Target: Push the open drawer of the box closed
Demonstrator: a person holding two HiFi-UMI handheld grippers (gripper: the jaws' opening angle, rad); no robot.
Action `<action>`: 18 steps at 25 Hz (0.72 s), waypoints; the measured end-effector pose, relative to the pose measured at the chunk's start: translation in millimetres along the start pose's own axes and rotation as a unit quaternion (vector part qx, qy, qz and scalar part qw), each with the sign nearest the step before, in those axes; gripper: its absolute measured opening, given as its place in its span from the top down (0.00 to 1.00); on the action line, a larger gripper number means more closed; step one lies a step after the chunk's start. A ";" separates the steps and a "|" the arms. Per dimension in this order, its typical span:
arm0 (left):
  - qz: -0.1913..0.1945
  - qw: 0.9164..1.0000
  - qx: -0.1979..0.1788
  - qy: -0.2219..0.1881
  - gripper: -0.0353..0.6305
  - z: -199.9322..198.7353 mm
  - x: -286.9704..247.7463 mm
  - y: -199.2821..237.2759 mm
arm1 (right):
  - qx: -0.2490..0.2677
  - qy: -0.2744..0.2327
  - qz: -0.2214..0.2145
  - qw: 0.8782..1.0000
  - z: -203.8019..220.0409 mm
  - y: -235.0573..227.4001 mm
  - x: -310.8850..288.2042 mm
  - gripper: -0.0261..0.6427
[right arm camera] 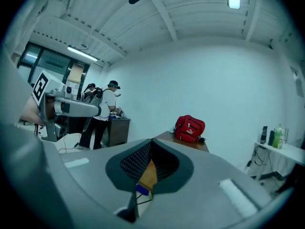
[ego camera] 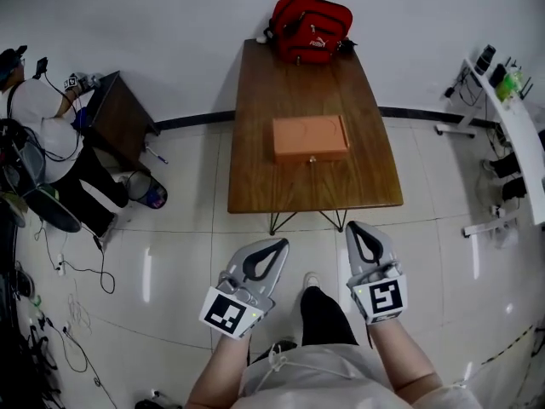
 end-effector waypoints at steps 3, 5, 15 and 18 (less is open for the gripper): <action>-0.014 1.000 -0.011 -0.010 0.94 6.8 59.2 -26.6 | 0.006 -0.007 0.008 1.000 0.3 51.7 49.4 0.95; -0.030 0.999 -0.026 -0.022 0.94 6.8 92.4 -43.4 | 0.001 -0.009 0.011 1.000 1.2 80.1 79.1 0.95; -0.068 0.997 -0.029 -0.022 0.94 15.0 183.1 -110.9 | 0.001 -0.036 0.007 0.999 -6.0 152.0 187.3 0.95; -0.071 0.997 -0.023 -0.024 0.94 19.3 184.8 -125.5 | -0.002 -0.026 -0.002 1.000 3.1 153.2 200.5 0.95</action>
Point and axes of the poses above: the fingertips, and each gripper's own axes: x backward along the fingers, y to its left, z out of its underside, the point moved 3 cm from there along x, backward along the fingers, and after that the axes turned 11 degrees about y, right-handed, at the moved point
